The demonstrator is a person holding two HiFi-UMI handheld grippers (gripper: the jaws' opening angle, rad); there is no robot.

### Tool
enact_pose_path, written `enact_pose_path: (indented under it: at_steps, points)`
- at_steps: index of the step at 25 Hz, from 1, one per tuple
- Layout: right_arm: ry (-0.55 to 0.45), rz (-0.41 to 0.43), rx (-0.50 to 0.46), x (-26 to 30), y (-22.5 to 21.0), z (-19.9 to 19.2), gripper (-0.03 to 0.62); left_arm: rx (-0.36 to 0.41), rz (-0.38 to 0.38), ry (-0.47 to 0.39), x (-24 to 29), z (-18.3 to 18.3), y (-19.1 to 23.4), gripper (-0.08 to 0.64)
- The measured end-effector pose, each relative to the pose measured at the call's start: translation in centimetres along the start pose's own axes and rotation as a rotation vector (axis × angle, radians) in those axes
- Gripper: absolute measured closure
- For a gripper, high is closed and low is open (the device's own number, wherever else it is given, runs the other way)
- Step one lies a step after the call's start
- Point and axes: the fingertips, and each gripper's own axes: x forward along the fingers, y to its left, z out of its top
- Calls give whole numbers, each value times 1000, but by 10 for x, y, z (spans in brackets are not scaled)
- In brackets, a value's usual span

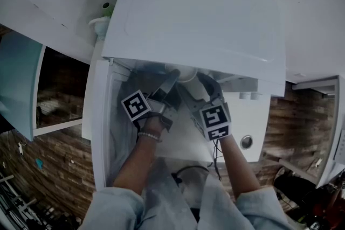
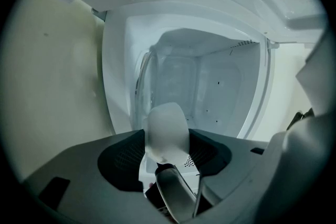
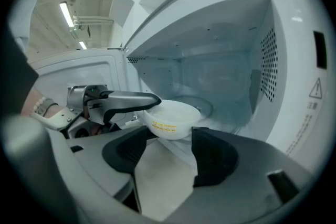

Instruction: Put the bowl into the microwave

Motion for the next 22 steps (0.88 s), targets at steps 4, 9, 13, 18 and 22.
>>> enact_pose_path:
  at_steps: [4,9,13,18,22]
  points:
    - [3,-3,28,4,-1,0,296,15,2,9,1,-2,-1,313]
    - [-11,-12,31,6,-2,3,291,52,12,38,1,-1,-2,316]
    - [-29,-19,45,8,-5,7,291,60,28,52,5,0,-2,314]
    - [-30,-22,49,9,-5,7,291,37,45,58,6,0,-3,309]
    - [-16,-19,44,9,-4,5,291,25,61,56,4,-1,-1,308]
